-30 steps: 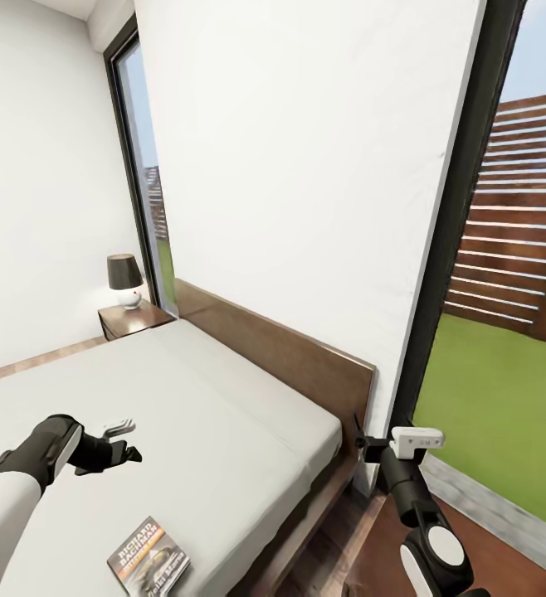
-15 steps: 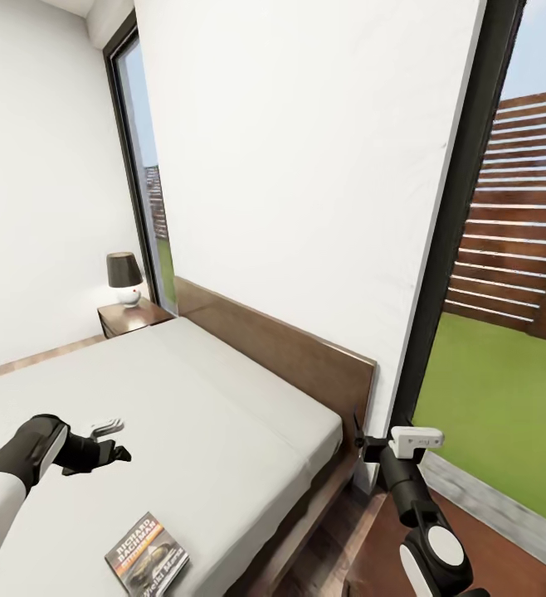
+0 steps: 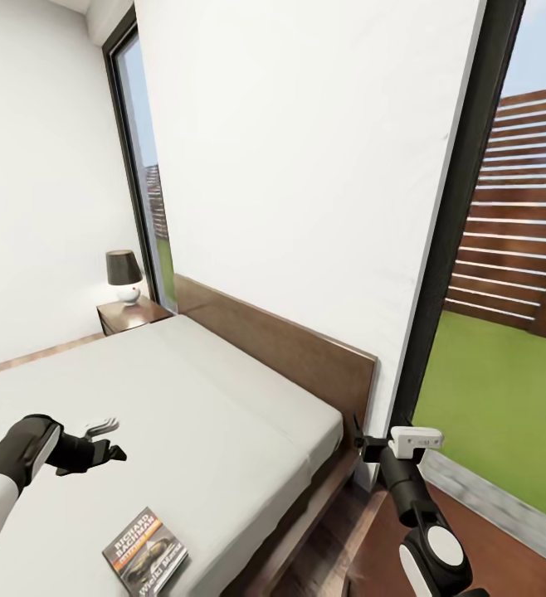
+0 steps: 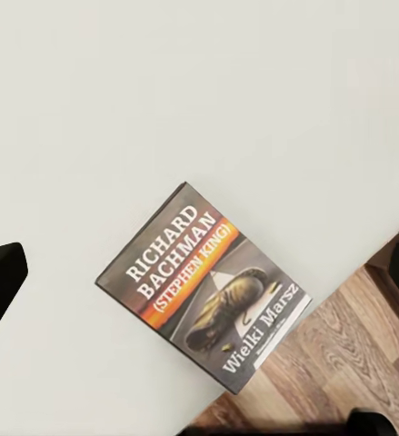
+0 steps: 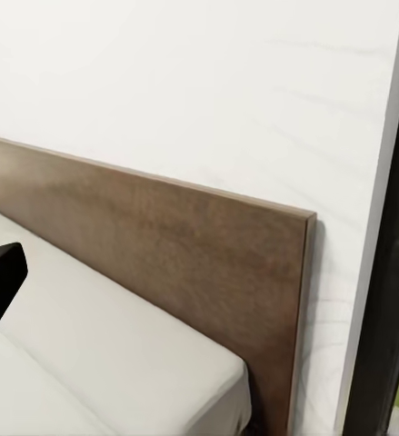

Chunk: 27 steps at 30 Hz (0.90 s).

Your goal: In the bedroom, move the book from the bed onto either nightstand, and place the two sandals side by side next to the bed.

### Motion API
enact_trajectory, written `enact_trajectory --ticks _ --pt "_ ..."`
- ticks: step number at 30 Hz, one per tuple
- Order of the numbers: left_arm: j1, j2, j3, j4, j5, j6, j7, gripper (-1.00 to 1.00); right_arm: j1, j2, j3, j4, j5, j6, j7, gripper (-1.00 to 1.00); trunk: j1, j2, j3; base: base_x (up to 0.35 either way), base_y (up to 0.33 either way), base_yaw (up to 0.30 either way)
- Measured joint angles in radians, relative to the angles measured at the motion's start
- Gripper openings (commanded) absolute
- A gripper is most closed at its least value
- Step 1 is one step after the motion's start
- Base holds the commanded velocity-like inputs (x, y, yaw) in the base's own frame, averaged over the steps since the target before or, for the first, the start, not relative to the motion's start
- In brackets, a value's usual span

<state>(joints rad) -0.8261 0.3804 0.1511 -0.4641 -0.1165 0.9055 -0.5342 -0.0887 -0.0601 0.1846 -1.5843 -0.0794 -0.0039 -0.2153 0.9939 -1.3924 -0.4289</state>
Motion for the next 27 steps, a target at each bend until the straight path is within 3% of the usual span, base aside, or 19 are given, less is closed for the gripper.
enact_trajectory --ticks 27 --pt "0.0 0.01 0.0 -0.003 0.0 0.0 -0.001 1.0 0.0 -0.001 0.008 -0.001 0.0 -0.003 0.0 1.0 0.104 -0.189 -0.085 0.0 0.0 0.0"
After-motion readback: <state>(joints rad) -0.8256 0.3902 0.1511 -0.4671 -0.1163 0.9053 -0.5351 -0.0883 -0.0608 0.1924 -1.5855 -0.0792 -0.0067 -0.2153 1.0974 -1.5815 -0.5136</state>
